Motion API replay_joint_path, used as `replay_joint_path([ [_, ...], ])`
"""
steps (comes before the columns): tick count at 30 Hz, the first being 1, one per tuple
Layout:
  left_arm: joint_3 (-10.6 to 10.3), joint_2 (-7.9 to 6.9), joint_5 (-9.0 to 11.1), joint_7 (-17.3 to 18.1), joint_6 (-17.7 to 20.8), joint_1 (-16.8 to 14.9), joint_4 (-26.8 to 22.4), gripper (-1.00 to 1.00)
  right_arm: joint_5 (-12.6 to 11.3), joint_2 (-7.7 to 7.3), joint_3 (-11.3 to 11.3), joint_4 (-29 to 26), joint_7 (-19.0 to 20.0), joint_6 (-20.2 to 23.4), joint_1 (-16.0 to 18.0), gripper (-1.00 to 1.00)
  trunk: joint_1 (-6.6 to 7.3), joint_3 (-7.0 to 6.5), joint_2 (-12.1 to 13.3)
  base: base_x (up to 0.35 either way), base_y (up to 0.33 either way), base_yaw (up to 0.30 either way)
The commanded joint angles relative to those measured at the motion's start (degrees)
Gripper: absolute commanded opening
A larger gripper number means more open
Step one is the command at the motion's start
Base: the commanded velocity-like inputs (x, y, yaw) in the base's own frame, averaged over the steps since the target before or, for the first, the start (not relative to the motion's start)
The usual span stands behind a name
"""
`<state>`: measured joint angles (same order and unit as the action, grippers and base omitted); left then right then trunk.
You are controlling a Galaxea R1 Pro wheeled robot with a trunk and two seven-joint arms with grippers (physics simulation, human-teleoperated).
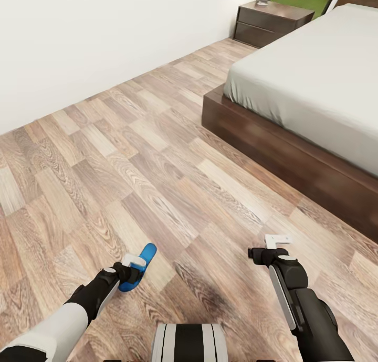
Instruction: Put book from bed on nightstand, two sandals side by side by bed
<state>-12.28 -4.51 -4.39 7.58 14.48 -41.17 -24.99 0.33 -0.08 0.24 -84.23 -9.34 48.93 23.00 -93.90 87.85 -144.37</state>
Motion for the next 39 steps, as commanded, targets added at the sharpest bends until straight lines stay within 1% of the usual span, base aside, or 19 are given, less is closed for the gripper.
replay_joint_path([
  [1,-0.08,0.01,-0.5,0.24,0.28,0.01,-0.14,1.0,0.02,-0.01,0.03,-0.06,-0.12,0.28,0.03,1.0,-0.01,0.26,-0.03,0.001,0.002,0.0],
  [11,-0.03,0.2,-0.53,0.17,0.28,-0.01,-0.18,1.0,0.02,-0.01,0.03,-0.06,-0.13,0.28,0.03,1.0,-0.27,2.48,-0.16,0.0,0.0,0.0],
  [18,-0.03,0.2,-0.53,0.16,0.28,-0.02,-0.26,1.0,0.09,-0.01,0.03,0.01,-0.15,0.28,0.03,1.0,-0.27,2.48,-0.16,0.002,0.002,0.0],
  [25,-0.03,0.2,-0.49,0.15,0.28,-0.02,-0.31,1.0,0.11,-0.01,0.03,0.03,-0.14,0.28,0.03,1.0,-0.27,2.48,-0.16,0.126,0.128,0.0],
  [34,-0.1,0.2,-0.53,0.15,0.28,-0.01,-0.33,1.0,0.11,-0.01,0.03,0.03,-0.13,0.28,0.03,1.0,-0.27,2.48,-0.16,0.019,0.02,0.0],
  [39,-0.11,0.2,-0.52,0.15,0.28,0.0,-0.29,1.0,0.11,-0.01,0.03,0.03,-0.15,0.28,0.03,1.0,-0.4,3.59,-0.23,0.001,0.001,0.0],
])
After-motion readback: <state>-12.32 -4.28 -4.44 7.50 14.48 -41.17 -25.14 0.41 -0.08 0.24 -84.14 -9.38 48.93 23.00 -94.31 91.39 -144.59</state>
